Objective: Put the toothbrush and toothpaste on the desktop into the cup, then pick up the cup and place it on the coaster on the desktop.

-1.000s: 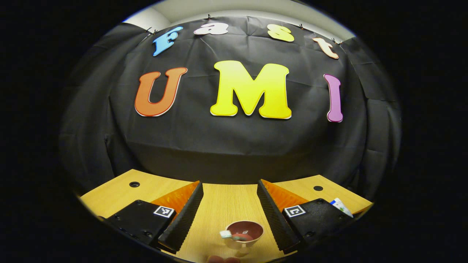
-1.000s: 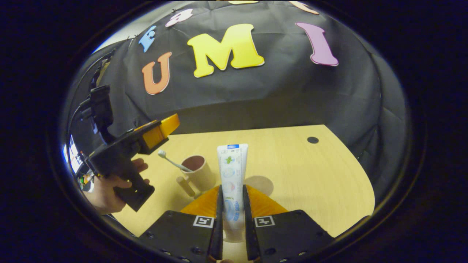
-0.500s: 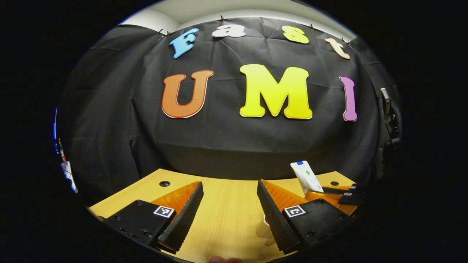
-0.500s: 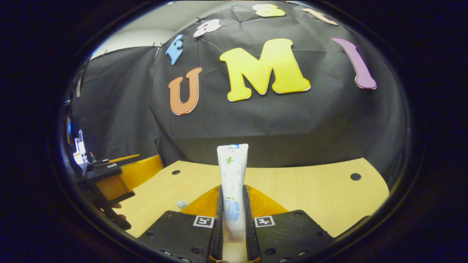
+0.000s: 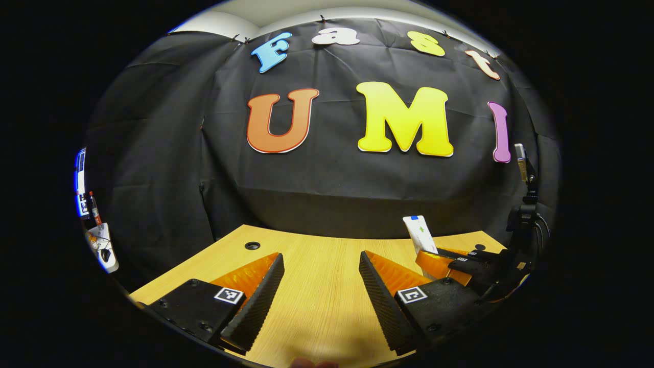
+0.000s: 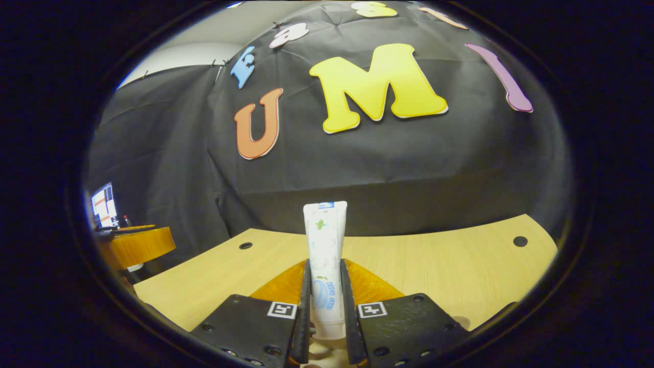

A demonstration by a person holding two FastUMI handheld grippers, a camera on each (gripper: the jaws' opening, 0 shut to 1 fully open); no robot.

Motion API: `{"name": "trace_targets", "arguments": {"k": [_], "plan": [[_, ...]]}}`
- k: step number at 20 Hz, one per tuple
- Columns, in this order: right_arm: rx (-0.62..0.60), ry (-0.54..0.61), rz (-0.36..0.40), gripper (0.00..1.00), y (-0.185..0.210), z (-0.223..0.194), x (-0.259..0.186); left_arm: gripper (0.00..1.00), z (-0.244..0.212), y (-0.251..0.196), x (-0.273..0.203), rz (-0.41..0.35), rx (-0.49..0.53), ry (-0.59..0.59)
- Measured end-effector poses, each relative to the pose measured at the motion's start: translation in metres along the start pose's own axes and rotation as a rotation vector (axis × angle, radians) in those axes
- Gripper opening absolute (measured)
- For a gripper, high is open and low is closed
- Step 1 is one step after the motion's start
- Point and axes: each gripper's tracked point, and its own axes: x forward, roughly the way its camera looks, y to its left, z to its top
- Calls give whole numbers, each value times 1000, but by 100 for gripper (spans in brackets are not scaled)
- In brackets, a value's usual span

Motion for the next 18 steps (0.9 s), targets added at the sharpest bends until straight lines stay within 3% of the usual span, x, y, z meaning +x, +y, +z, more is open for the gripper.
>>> {"name": "trace_targets", "arguments": {"k": [8, 9, 10, 13, 16, 17, 18], "plan": [[-13, 25, -15, 32, -2, -8, 0, 93, -1, -5, 3, -12, 1, 3], [-13, 24, -5, 32, -2, -7, -4, 93, -2, -7, 3, -13, 2, 4], [-16, 24, -4, 39, -1, -11, -14, 93, -3, -8, 4, -13, -1, 5], [-16, 34, -2, 39, -2, -17, -29, 94, -5, -15, 5, -21, -11, 11], [-10, 55, -8, 55, -5, -23, -39, 93, -4, -22, 3, -36, -13, 12], [-3, 56, -13, 51, -7, -23, -45, 93, -4, -25, 3, -42, -13, 12], [3, 54, -20, 58, -10, -21, -50, 93, -4, -28, 1, -49, -14, 12]]}}
